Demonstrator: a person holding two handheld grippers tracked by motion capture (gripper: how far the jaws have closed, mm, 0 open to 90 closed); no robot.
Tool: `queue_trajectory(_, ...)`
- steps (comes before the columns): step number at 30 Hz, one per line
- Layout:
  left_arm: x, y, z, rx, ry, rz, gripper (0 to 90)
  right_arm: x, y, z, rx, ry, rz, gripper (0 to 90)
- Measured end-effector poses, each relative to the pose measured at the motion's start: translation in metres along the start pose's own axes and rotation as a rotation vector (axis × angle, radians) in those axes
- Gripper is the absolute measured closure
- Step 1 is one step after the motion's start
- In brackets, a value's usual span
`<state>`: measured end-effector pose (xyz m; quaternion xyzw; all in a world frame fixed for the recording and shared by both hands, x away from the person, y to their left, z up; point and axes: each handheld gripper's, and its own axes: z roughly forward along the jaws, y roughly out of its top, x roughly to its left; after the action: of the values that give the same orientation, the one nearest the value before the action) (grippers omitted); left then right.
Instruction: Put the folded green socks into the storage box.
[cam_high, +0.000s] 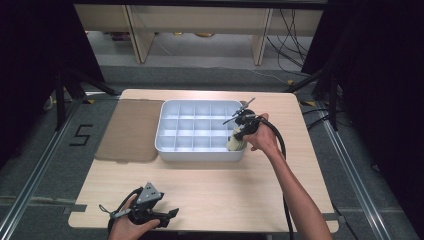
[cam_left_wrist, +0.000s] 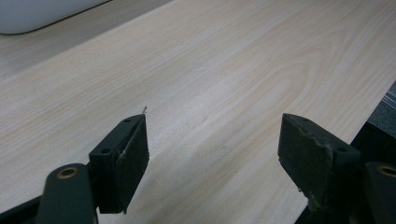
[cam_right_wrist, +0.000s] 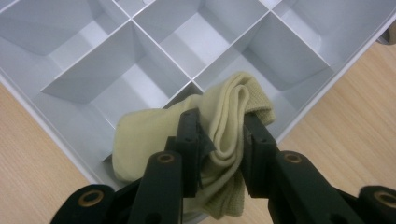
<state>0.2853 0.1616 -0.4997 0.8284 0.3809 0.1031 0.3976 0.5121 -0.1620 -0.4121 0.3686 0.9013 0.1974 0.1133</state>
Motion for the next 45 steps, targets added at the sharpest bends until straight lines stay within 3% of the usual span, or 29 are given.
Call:
queue_trajectory(1, 0.001, 0.0, -0.001, 0.012, 0.011, 0.013, 24.0, 0.0, 0.0, 0.001, -0.004, -0.002, -0.006, 72.6)
queue_trajectory(2, 0.0, 0.0, 0.0, 0.0, 0.0, -0.001, 24.0, 0.0, -0.001, 0.003, -0.004, -0.008, -0.025, 72.6)
queue_trajectory(7, -0.001, -0.001, 0.001, 0.014, -0.003, -0.006, 24.0, 0.001, -0.002, 0.007, 0.002, -0.004, -0.019, 72.6)
queue_trajectory(8, 0.0, 0.0, 0.0, 0.015, -0.001, 0.015, 24.0, 0.001, -0.003, 0.009, 0.003, -0.002, -0.025, 72.6)
queue_trajectory(10, 0.0, -0.001, 0.001, 0.014, 0.007, -0.006, 24.0, 0.001, -0.003, 0.012, 0.01, -0.009, -0.028, 72.6)
queue_trajectory(12, 0.001, 0.0, -0.001, 0.018, 0.0, 0.017, 24.0, 0.003, -0.004, 0.014, 0.033, -0.007, 0.002, 72.6)
queue_trajectory(14, 0.001, 0.0, 0.0, 0.015, 0.0, 0.013, 24.0, 0.003, -0.004, 0.014, 0.035, -0.006, -0.002, 72.6)
queue_trajectory(15, 0.001, 0.0, 0.0, 0.014, 0.0, 0.013, 24.0, 0.002, -0.004, 0.015, 0.017, -0.01, -0.032, 72.6)
queue_trajectory(23, -0.001, -0.001, 0.001, 0.005, 0.003, -0.018, 24.0, 0.004, -0.005, 0.019, 0.027, -0.016, -0.036, 72.7)
queue_trajectory(24, -0.001, 0.0, 0.0, 0.007, 0.007, -0.001, 24.0, 0.005, -0.005, 0.019, 0.036, -0.012, -0.025, 72.7)
queue_trajectory(28, -0.001, -0.001, 0.001, 0.014, 0.007, -0.006, 24.1, 0.006, -0.004, 0.021, 0.046, -0.017, -0.031, 72.7)
queue_trajectory(30, 0.0, 0.0, 0.0, 0.018, -0.001, 0.017, 24.1, 0.006, -0.004, 0.022, 0.049, -0.017, -0.043, 72.7)
queue_trajectory(35, 0.0, 0.0, 0.0, 0.014, 0.006, 0.012, 24.0, 0.01, -0.004, 0.026, 0.081, -0.022, -0.068, 72.9)
queue_trajectory(42, 0.0, 0.0, 0.0, 0.017, -0.002, 0.016, 24.0, 0.011, -0.004, 0.031, 0.1, -0.019, -0.062, 72.9)
queue_trajectory(43, -0.001, -0.001, 0.001, 0.016, -0.004, -0.007, 24.0, 0.011, -0.004, 0.032, 0.1, -0.017, -0.057, 72.9)
queue_trajectory(45, -0.001, -0.001, 0.001, 0.017, -0.005, -0.006, 24.0, 0.011, -0.004, 0.033, 0.101, -0.015, -0.059, 72.9)
